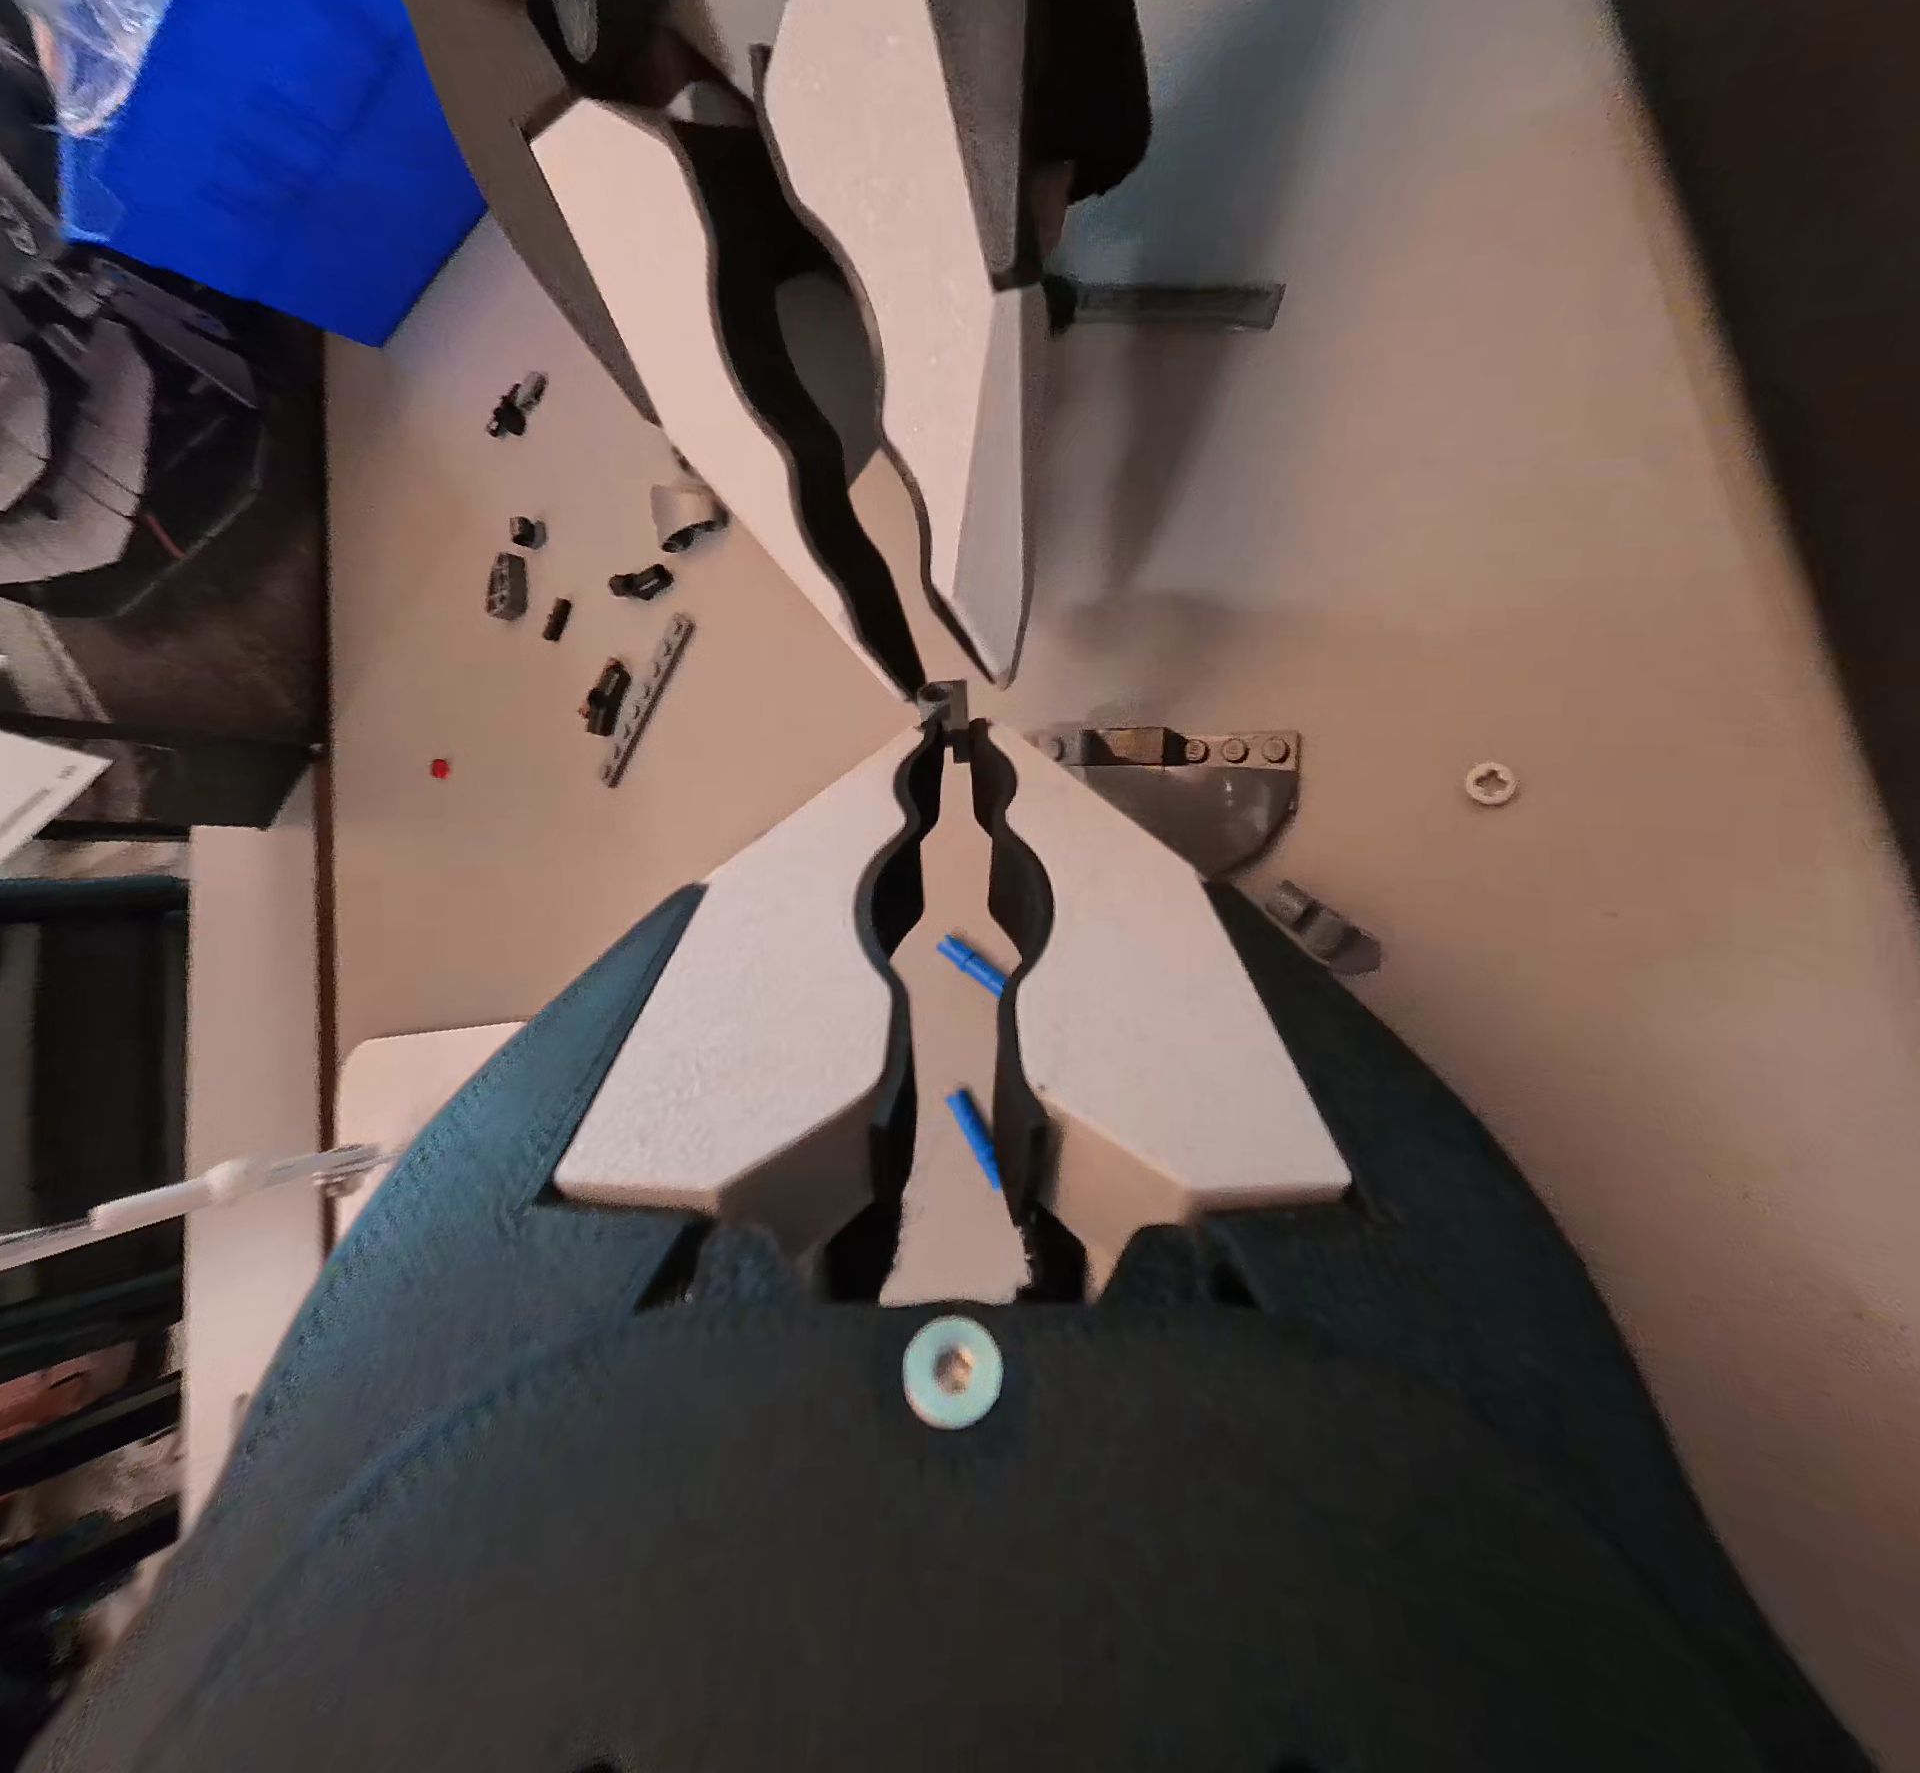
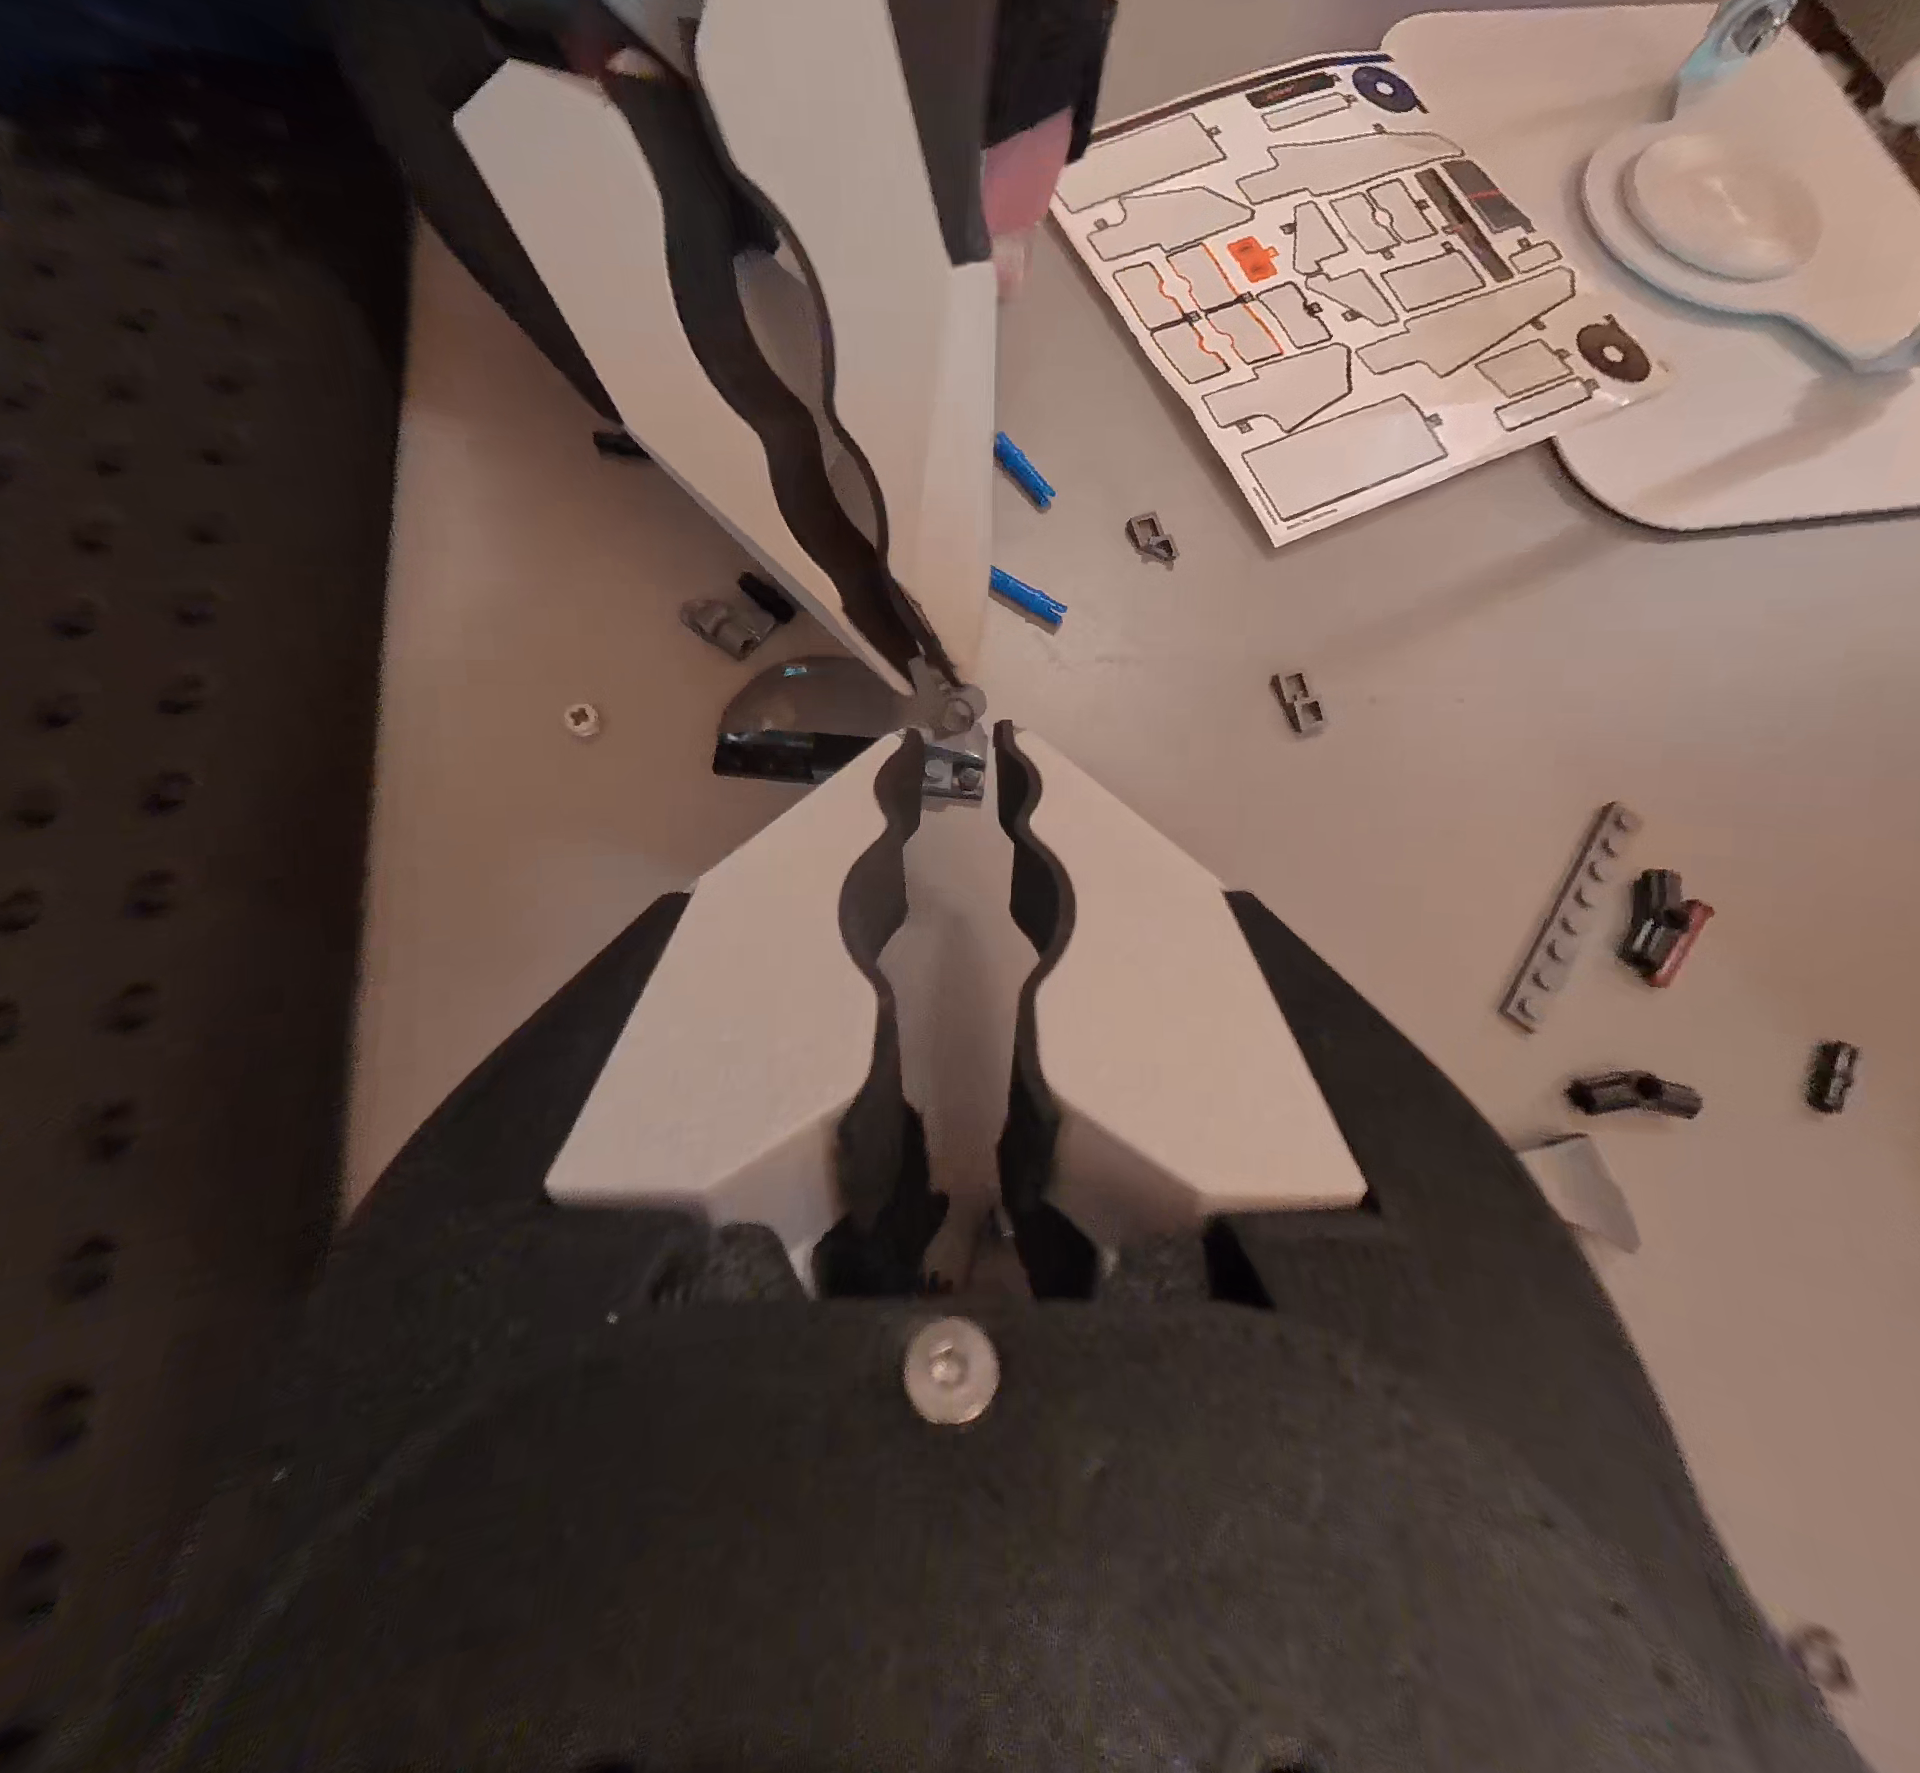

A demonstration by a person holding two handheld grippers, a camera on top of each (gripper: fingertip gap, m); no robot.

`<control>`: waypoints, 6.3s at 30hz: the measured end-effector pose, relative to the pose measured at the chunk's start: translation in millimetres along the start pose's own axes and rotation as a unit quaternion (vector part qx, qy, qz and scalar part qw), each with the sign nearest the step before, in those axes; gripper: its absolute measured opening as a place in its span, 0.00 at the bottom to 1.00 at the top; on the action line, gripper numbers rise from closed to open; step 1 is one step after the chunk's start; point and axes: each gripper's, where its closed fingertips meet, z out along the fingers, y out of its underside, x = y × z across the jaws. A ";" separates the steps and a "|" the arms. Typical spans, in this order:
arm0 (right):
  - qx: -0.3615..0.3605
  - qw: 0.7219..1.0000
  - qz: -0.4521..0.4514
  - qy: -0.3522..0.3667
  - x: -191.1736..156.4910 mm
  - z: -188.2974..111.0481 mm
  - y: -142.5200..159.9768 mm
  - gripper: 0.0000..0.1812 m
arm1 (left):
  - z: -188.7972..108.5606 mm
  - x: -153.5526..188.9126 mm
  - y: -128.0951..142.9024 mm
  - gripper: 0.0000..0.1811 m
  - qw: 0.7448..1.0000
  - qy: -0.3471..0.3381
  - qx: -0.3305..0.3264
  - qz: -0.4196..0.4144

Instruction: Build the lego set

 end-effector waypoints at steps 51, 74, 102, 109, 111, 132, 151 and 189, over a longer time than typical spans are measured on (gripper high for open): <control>-0.008 0.998 0.009 -0.055 -13.4 0.0 7.7 0.05 | 1.0 9.1 19.2 0.06 0.997 0.047 -0.034 -0.042; -0.068 0.976 -0.207 -0.027 -43.4 13.0 16.4 0.05 | 9.2 31.6 28.5 0.06 0.984 0.137 -0.045 -0.107; -0.114 0.965 -0.236 0.009 -36.4 14.0 26.2 0.06 | 19.2 27.0 25.6 0.06 0.983 0.128 -0.042 -0.121; -0.112 0.967 -0.229 0.011 -35.2 11.5 25.1 0.06 | 18.5 27.7 25.1 0.06 0.983 0.130 -0.041 -0.120; -0.104 0.969 -0.222 0.005 -36.5 10.2 23.1 0.06 | 17.8 27.6 25.0 0.06 0.983 0.131 -0.040 -0.120; -0.107 0.980 -0.164 0.016 -23.9 10.2 24.7 0.07 | 16.4 26.7 22.8 0.06 0.983 0.133 -0.033 -0.125; -0.112 0.984 -0.129 0.042 -7.2 8.1 29.1 0.07 | 15.4 20.8 23.0 0.08 0.982 0.130 -0.022 -0.139; -0.122 0.987 -0.099 0.044 -8.2 12.2 29.1 0.00 | 22.4 22.0 24.4 0.08 0.983 0.130 -0.028 -0.128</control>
